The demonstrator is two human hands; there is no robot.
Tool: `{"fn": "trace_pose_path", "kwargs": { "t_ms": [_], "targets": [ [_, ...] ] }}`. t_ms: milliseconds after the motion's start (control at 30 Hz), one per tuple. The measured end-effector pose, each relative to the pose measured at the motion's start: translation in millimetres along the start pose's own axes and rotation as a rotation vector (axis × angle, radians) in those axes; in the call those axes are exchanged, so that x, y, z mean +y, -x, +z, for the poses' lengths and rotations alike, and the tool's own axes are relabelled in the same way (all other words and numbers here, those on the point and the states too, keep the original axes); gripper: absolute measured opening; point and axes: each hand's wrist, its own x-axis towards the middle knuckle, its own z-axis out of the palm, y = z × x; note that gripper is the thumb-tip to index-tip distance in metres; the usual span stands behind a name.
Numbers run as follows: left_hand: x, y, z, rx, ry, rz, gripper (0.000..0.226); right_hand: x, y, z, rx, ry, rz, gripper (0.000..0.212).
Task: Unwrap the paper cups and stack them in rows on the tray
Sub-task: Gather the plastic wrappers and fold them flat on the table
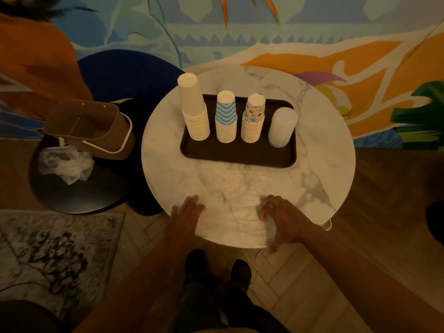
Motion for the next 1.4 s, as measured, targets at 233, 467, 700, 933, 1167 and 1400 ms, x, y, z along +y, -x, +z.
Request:
{"fn": "trace_pose_path", "kwargs": {
  "t_ms": [233,467,700,933,1167,1400],
  "targets": [
    [-9.7,10.4,-19.7,0.262,0.229,0.009,0.043,-9.6,12.8,20.3,0.23,-0.034,0.055,0.127],
    [-37.9,-38.2,-58.7,-0.027,0.477,-0.287,0.013,-19.3,-14.1,2.6,0.224,-0.016,0.231,0.043],
    [-54.1,-65.7,-63.2,0.015,0.745,-0.434,0.028,1.3,-36.5,-39.9,0.019,-0.535,0.387,0.019],
    [-46.9,-80.4,-63.5,0.098,0.508,-0.467,0.054,18.3,-51.2,-49.4,0.112,-0.91,0.504,0.031],
    [-43.3,-89.8,-52.9,0.171,0.298,-0.526,0.064,20.7,-72.1,-36.3,0.213,-0.592,0.548,0.053],
    [-42.1,-90.9,-42.1,0.268,0.189,-0.563,0.06,18.5,-85.3,-25.3,0.195,-0.198,0.578,0.062]
  ]
}}
